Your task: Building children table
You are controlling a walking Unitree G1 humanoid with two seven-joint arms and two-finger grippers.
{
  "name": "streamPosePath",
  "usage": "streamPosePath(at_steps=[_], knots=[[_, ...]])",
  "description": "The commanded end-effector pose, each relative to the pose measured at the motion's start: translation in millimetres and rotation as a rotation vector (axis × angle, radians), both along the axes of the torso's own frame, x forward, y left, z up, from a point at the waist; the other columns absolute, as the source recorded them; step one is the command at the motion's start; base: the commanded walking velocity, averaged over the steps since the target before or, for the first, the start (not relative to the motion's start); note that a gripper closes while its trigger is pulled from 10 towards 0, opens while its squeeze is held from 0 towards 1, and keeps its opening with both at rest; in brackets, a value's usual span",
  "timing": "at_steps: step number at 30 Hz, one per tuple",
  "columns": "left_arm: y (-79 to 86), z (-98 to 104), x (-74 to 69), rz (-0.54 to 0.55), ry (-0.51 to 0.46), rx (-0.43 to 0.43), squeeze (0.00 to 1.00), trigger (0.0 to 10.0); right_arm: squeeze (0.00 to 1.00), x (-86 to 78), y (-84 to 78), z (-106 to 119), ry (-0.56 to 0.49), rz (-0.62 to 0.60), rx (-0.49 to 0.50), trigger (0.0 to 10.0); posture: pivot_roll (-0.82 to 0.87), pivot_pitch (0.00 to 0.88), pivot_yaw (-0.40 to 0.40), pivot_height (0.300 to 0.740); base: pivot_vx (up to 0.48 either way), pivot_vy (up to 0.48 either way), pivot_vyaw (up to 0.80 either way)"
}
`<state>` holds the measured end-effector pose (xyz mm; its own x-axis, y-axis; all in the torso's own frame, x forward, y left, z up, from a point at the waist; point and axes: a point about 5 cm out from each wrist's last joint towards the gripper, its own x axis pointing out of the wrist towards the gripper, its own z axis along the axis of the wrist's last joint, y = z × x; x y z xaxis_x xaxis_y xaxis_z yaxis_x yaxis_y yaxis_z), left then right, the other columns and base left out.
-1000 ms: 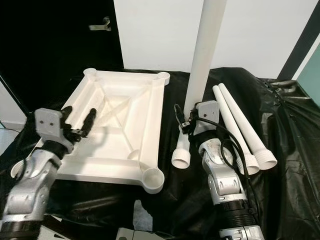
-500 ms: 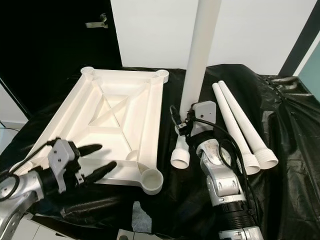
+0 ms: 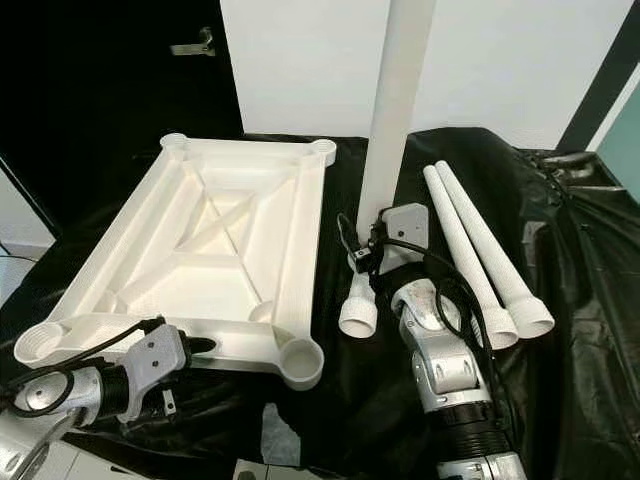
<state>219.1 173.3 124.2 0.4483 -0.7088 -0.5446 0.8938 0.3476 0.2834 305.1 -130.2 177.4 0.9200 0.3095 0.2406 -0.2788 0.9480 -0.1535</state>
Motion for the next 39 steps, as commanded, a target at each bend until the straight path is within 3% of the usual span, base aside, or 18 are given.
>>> streamPosePath(at_steps=[1, 3, 4, 16, 17, 18, 19, 20, 21, 32, 33, 34, 39], knots=[[1.6, -6, 0.2, -0.016, 0.021, 0.054, 0.0, 4.1, 0.0, 2.1, 1.1, 3, -0.005, 0.009, -0.007, 10.0, 0.14, 0.0, 0.002, 0.74, 0.0, 0.0, 0.0], [1.6, -6, 0.2, -0.016, 0.021, 0.054, 0.0, 4.1, 0.0, 2.1, 1.1, 3, -0.005, 0.009, -0.007, 10.0, 0.14, 0.0, 0.002, 0.74, 0.0, 0.0, 0.0], [-1.1, -4, 6.1, -0.008, -0.003, 0.049, 0.0, 0.0, 0.0, 2.0, 1.6, 2, -0.005, 0.009, -0.01, 10.0, 0.13, 0.0, 0.008, 0.74, 0.0, 0.0, 0.0], [-20.4, 0, 11.5, -0.027, -0.051, 0.024, 0.0, 0.0, 0.0, -4.9, 10.0, -4, 0.028, 0.046, 0.003, 10.0, 0.12, 0.0, 0.022, 0.74, 0.0, 0.0, 0.0], [-30.9, -3, 14.4, -0.019, -0.082, 0.037, 0.0, 4.7, 0.0, -9.8, 18.0, -8, 0.051, 0.079, 0.017, 10.0, 0.12, 0.0, 0.026, 0.74, 0.0, 0.0, 0.0], [-30.9, -3, 14.4, -0.019, -0.082, 0.037, 0.0, 4.7, 0.0, -9.8, 18.0, -8, 0.051, 0.079, 0.017, 10.0, 0.12, 0.0, 0.026, 0.74, 0.0, 0.0, 0.0], [-34.8, -5, 16.5, -0.003, -0.091, 0.044, 0.0, 9.4, 0.0, -12.3, 22.4, -10, 0.064, 0.097, 0.021, 10.0, 0.12, 0.0, 0.028, 0.74, 0.0, 0.0, 0.0], [-37.8, -7, 18.1, 0.008, -0.101, 0.053, 0.0, 9.2, 0.0, -14.2, 25.5, -11, 0.071, 0.106, 0.018, 10.0, 0.11, 0.0, 0.029, 0.74, 0.0, 0.0, 0.0], [-40.0, -9, 21.4, 0.04, -0.1, 0.062, 0.0, 10.0, 0.0, -15.6, 27.8, -13, 0.084, 0.113, 0.021, 10.0, 0.11, 0.0, 0.031, 0.74, 0.0, 0.0, 0.0], [-41.7, -15, 41.7, 0.227, -0.112, 0.106, 0.0, 10.0, 0.0, -18.6, 28.4, -13, 0.097, 0.118, 0.03, 10.0, 0.1, 0.0, 0.045, 0.74, 0.0, 0.0, 0.0], [-40.7, -14, 45.4, 0.248, -0.116, 0.105, 0.66, 10.0, 0.0, -18.0, 26.5, -12, 0.097, 0.108, 0.04, 10.0, 0.1, 0.0, 0.045, 0.74, 0.0, 0.0, 0.0], [-40.1, -12, 48.7, 0.267, -0.112, 0.098, 1.0, 10.0, 0.0, -17.8, 25.4, -10, 0.1, 0.103, 0.048, 10.0, 0.1, 0.0, 0.044, 0.74, 0.0, 0.0, 0.0], [-36.8, -6, 60.4, 0.325, -0.15, 0.099, 0.97, 10.0, 0.0, -19.2, 26.4, -7, 0.108, 0.118, 0.07, 10.0, 0.1, 0.0, 0.043, 0.74, 0.0, 0.0, 0.0]])
